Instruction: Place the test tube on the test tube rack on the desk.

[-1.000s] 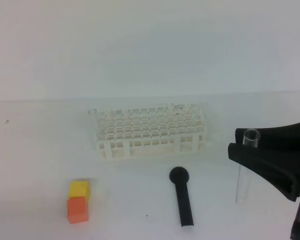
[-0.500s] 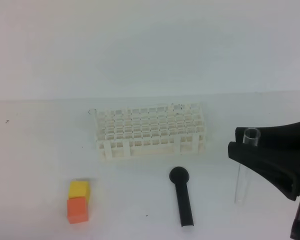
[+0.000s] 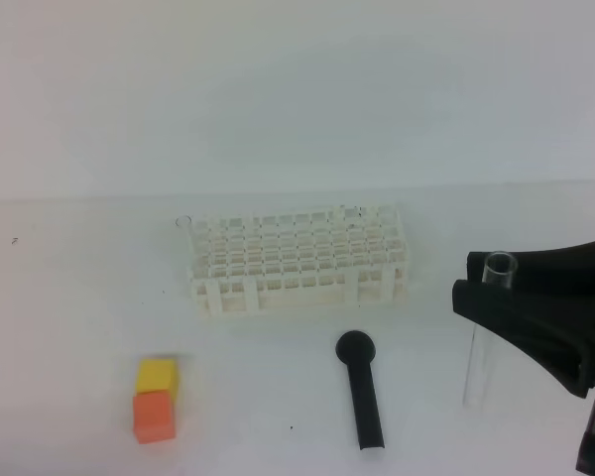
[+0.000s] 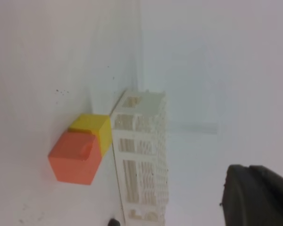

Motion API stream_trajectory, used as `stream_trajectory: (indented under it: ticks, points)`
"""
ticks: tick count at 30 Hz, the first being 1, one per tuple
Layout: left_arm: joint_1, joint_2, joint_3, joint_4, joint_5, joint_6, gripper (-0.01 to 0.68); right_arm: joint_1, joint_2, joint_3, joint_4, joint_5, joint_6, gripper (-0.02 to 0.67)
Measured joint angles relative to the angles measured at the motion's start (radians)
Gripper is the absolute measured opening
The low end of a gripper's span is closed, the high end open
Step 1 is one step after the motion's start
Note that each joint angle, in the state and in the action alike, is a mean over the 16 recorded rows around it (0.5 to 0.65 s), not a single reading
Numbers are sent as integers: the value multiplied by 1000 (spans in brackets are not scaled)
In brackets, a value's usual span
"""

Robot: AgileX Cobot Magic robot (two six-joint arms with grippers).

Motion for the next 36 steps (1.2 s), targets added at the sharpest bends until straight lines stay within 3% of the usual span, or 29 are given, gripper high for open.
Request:
stream_trajectory:
  ticks: [13,19,25,36]
  points:
    - [0,0,0,1,67,6,-1,0,0,0,2,0,34,120]
    - [0,0,0,1,95,106,-1,0,0,0,2,0,43,120]
    - [0,0,0,2,99,415,-1,0,0,0,2,0,49,120]
    - [0,0,0,3,98,1223,-1,0,0,0,2,0,52,120]
